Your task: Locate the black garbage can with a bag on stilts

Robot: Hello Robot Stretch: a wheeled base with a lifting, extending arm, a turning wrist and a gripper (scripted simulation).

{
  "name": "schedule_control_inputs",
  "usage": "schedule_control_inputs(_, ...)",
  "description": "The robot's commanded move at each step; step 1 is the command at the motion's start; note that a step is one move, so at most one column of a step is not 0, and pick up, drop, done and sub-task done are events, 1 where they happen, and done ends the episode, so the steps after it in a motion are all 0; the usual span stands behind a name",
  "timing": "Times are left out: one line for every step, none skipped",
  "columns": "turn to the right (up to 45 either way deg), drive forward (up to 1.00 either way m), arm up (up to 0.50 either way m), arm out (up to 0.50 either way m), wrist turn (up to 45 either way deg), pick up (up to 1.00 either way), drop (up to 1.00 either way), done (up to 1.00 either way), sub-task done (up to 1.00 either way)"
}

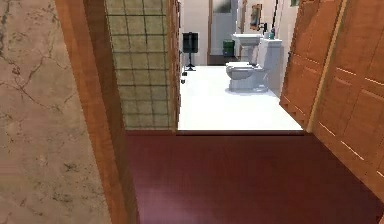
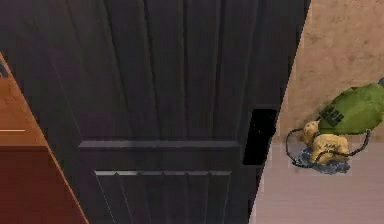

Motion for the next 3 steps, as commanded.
schedule_control_inputs(0.0, 0.40, 0.00, 0.00, 0.0, 0.00, 0.00, 0.00, 0.00)
schedule_control_inputs(0.0, 1.00, 0.00, 0.00, 0.0, 0.00, 0.00, 0.00, 0.00)
schedule_control_inputs(0.0, 1.00, 0.00, 0.00, 0.0, 0.00, 0.00, 0.00, 0.00)
